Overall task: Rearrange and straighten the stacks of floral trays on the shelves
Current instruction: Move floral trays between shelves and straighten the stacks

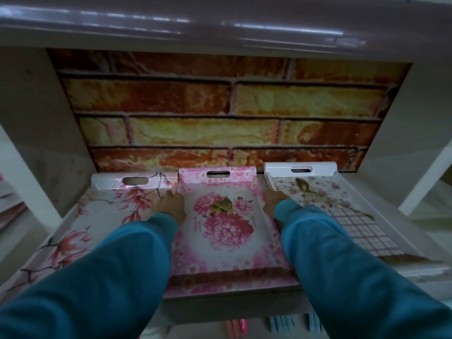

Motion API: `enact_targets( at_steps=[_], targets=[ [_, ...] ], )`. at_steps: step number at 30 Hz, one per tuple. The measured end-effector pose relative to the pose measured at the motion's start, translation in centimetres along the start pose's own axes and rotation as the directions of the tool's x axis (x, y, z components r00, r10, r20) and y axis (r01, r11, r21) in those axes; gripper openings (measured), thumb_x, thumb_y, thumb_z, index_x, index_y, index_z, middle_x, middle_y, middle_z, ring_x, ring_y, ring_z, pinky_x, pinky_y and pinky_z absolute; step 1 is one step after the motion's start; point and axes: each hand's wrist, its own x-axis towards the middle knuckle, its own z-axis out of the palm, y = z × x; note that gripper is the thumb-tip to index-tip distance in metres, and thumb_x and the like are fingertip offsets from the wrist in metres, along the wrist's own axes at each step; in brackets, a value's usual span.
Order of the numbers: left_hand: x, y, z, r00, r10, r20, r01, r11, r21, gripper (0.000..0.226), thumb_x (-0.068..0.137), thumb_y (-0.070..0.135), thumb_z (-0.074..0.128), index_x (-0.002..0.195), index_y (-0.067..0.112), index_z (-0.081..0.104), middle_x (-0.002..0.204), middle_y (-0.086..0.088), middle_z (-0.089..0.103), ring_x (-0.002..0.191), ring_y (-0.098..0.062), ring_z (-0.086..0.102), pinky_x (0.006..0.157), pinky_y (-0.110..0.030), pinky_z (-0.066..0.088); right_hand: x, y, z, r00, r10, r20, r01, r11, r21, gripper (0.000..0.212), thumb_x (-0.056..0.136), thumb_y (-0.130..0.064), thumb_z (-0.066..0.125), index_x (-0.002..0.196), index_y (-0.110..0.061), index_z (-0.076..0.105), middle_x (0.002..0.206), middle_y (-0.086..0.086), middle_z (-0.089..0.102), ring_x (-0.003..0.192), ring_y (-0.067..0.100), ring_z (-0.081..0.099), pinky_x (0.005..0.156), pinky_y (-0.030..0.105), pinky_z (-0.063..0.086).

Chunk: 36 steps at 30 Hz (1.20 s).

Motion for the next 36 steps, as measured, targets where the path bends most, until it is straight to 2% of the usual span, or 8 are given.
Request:
enact_targets(
  at_steps=[5, 9, 14, 18, 21, 26, 30, 36],
  targets=[
    [0.0, 0.4, 0.3, 1.0, 0.003, -0.009, -0.003, 1.0, 0.004, 0.049, 0.084, 0.006, 0.05, 0.133, 0.007, 0.05, 0.13, -0.018, 0.044, 0.12, -0.039, 0.052, 0.101, -0.046, 0.047, 0.1, 0.4, -0.5, 0.999, 0.001, -0.037, 0.0, 0.999, 0.039, 0.06, 0.088, -0.016, 0.052, 0.143, -0.007, 0.031, 0.128, 0.022, 0.056, 0.115, 0.036, 0.057, 0.096, 0.036, 0.05],
    [-0.2, 0.9, 0.4, 1.0, 0.013, -0.005, -0.013, 1.0, -0.013, 0.064, 0.085, 0.007, 0.05, 0.146, 0.012, 0.032, 0.135, -0.018, 0.045, 0.122, -0.037, 0.05, 0.1, -0.051, 0.046, 0.1, 0.8, -0.9, 0.998, 0.033, -0.048, -0.032, 0.999, 0.017, 0.049, 0.089, -0.018, 0.053, 0.134, -0.003, 0.042, 0.131, 0.02, 0.053, 0.117, 0.035, 0.056, 0.091, 0.033, 0.047],
    [-0.3, 1.1, 0.2, 0.998, 0.029, -0.061, -0.028, 0.999, 0.025, 0.056, 0.087, 0.007, 0.049, 0.142, 0.013, 0.039, 0.151, -0.009, 0.038, 0.114, -0.035, 0.058, 0.095, -0.046, 0.05, 0.2, 1.0, -0.8, 0.997, 0.044, -0.067, -0.043, 0.999, 0.006, 0.045, 0.089, -0.018, 0.053, 0.13, -0.002, 0.045, 0.134, 0.02, 0.052, 0.121, 0.035, 0.054, 0.095, 0.034, 0.046],
    [0.0, 1.1, 0.0, 0.999, 0.009, -0.052, -0.011, 0.999, -0.039, 0.064, 0.086, 0.006, 0.05, 0.146, 0.015, 0.032, 0.134, -0.01, 0.055, 0.112, -0.035, 0.061, 0.094, -0.044, 0.051, 0.4, 1.2, -0.7, 0.994, 0.063, -0.089, -0.061, 0.998, 0.024, 0.042, 0.089, -0.018, 0.051, 0.127, -0.001, 0.047, 0.133, 0.021, 0.053, 0.12, 0.035, 0.054, 0.094, 0.034, 0.046],
    [0.2, 1.6, -0.8, 0.998, -0.007, -0.058, 0.002, 0.996, -0.094, 0.07, 0.086, 0.008, 0.05, 0.15, 0.014, 0.023, 0.135, -0.011, 0.052, 0.118, -0.037, 0.057, 0.098, -0.043, 0.047, 0.2, 1.5, -1.5, 0.992, 0.067, -0.11, -0.062, 0.997, 0.044, 0.04, 0.09, -0.019, 0.048, 0.127, -0.001, 0.047, 0.132, 0.021, 0.053, 0.12, 0.035, 0.054, 0.094, 0.033, 0.045],
    [0.4, 3.4, -3.4, 0.997, -0.017, -0.071, 0.01, 0.994, -0.107, 0.048, 0.087, 0.01, 0.052, 0.133, 0.002, 0.043, 0.129, -0.021, 0.056, 0.118, -0.04, 0.056, 0.091, -0.038, 0.047, -0.1, 2.8, -4.4, 0.983, 0.07, -0.17, -0.063, 0.997, 0.048, 0.032, 0.09, -0.018, 0.046, 0.117, -0.001, 0.053, 0.123, 0.021, 0.06, 0.113, 0.036, 0.059, 0.091, 0.034, 0.047],
    [0.3, 6.3, -6.0, 0.993, 0.065, -0.096, -0.074, 0.992, -0.104, 0.042, 0.086, 0.012, 0.052, 0.126, 0.001, 0.049, 0.13, -0.023, 0.056, 0.119, -0.04, 0.056, 0.093, -0.038, 0.048, -0.3, 5.6, -7.3, 0.977, 0.086, -0.196, -0.068, 0.993, 0.097, 0.034, 0.092, -0.016, 0.042, 0.119, 0.002, 0.053, 0.124, 0.023, 0.06, 0.114, 0.037, 0.059, 0.094, 0.038, 0.048],
    [-0.3, 13.6, -7.6, 0.986, 0.144, -0.085, -0.155, 0.979, -0.132, 0.069, 0.093, 0.017, 0.048, 0.15, -0.001, 0.015, 0.141, -0.025, 0.049, 0.126, -0.039, 0.051, 0.096, -0.036, 0.045, -1.1, 13.1, -10.7, 0.962, 0.083, -0.26, -0.056, 0.992, 0.109, 0.038, 0.095, -0.02, 0.04, 0.122, 0.0, 0.057, 0.13, 0.021, 0.058, 0.119, 0.035, 0.056, 0.099, 0.033, 0.044]
  ],
)
